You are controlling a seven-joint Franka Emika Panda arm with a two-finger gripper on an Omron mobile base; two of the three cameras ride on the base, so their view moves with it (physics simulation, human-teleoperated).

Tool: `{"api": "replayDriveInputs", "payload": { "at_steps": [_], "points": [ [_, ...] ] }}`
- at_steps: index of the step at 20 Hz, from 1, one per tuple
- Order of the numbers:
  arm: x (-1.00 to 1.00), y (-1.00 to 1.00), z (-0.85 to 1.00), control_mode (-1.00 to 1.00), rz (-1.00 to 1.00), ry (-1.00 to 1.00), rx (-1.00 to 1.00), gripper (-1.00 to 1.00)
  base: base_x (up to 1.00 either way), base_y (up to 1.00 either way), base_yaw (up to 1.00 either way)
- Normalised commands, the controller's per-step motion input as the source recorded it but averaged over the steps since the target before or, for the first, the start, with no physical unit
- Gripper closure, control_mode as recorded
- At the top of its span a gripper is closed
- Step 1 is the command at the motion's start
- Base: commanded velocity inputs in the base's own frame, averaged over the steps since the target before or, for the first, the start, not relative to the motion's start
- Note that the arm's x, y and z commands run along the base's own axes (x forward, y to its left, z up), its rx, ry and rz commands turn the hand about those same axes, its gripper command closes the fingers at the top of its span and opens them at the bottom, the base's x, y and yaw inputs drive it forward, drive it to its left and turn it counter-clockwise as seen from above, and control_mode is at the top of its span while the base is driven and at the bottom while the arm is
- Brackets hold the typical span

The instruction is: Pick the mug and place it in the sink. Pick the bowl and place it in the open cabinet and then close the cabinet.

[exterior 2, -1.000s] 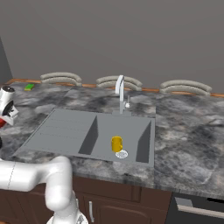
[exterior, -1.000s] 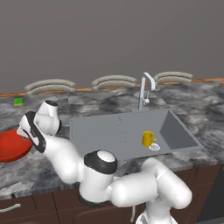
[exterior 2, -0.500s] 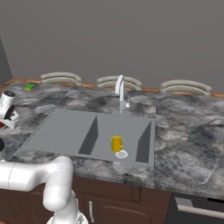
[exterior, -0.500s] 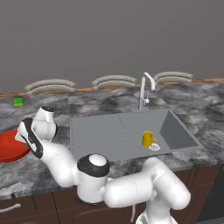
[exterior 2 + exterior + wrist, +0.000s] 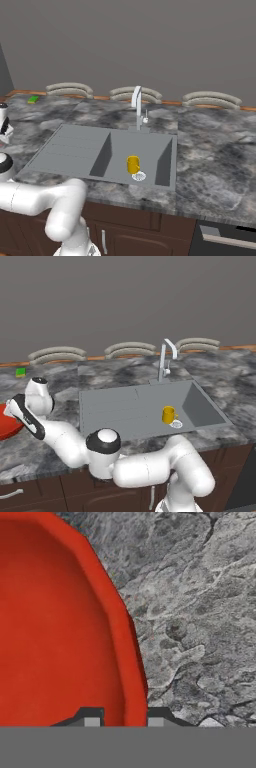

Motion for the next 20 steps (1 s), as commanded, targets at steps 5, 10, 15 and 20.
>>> {"api": "replayDriveInputs", "payload": {
  "at_steps": [5, 10, 15, 20],
  "points": [
    [-0.05, 0.05, 0.12, -1.0, -0.08, 0.0, 0.0, 1.0, 0.0, 0.0, 0.0],
    [-0.02, -0.57, 0.39, -1.0, -0.3, 0.08, 0.02, 1.0, 0.0, 0.0, 0.0],
    [-0.03, -0.78, 0.4, -1.0, -0.47, 0.08, 0.04, 1.0, 0.0, 0.0, 0.0],
    [-0.36, -0.99, 0.24, -1.0, -0.57, 0.07, 0.09, 1.0, 0.0, 0.0, 0.0]
  ]
}}
